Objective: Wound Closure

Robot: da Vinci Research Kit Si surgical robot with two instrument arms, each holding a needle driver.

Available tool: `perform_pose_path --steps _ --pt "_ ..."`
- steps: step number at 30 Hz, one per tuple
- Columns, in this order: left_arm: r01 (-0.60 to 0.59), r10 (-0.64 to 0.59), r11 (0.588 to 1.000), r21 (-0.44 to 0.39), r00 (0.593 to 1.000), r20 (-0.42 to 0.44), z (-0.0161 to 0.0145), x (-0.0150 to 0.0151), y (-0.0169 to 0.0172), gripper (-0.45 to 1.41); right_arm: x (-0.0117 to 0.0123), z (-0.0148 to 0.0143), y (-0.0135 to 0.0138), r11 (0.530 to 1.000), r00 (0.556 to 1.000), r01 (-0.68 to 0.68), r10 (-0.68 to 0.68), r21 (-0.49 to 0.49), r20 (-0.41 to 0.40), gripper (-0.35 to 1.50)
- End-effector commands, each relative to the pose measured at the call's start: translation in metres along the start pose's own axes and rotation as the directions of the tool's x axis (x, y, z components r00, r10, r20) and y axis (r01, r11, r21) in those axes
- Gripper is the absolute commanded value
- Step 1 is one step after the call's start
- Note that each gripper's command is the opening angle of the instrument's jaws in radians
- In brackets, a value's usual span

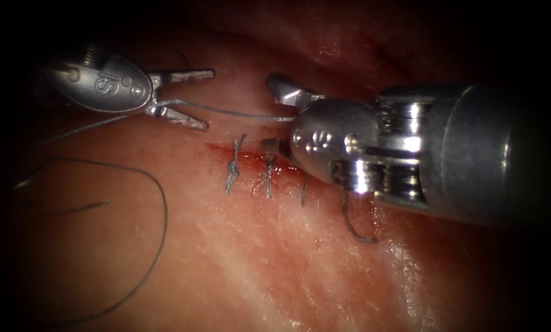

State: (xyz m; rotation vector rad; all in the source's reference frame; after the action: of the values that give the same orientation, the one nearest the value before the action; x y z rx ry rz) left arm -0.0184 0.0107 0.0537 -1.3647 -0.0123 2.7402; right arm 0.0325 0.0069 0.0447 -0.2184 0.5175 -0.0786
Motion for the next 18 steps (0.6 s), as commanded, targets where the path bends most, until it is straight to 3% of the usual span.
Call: perform_pose_path --steps 1,8,14,17,18 --pt "0.001 -0.001 1.000 -0.004 1.000 -0.002 0.0007 -0.0004 0.0003 0.29 0.0005 0.0006 -0.0002 1.000 1.000 0.009 -0.009 0.006 -0.007 -0.35" --pt "0.003 -0.003 1.000 -0.004 1.000 0.012 0.0004 -0.0015 -0.0015 0.32 0.0032 -0.0027 -0.0042 0.999 0.997 0.001 0.001 0.033 -0.073 -0.35" --pt "0.006 -0.007 1.000 0.031 1.000 0.029 0.0011 -0.0031 -0.0034 0.39 0.0083 -0.0057 -0.0134 0.988 0.990 -0.007 0.028 0.151 -0.137 -0.35" --pt "0.011 -0.012 0.999 0.048 1.000 0.021 0.0016 -0.0030 -0.0037 0.39 0.0099 -0.0063 -0.0164 0.986 0.989 -0.010 0.035 0.169 -0.146 -0.35" --pt "0.013 -0.014 0.999 0.052 1.000 0.020 0.0017 -0.0028 -0.0037 0.39 0.0101 -0.0063 -0.0170 0.986 0.989 -0.004 0.029 0.170 -0.148 0.22"
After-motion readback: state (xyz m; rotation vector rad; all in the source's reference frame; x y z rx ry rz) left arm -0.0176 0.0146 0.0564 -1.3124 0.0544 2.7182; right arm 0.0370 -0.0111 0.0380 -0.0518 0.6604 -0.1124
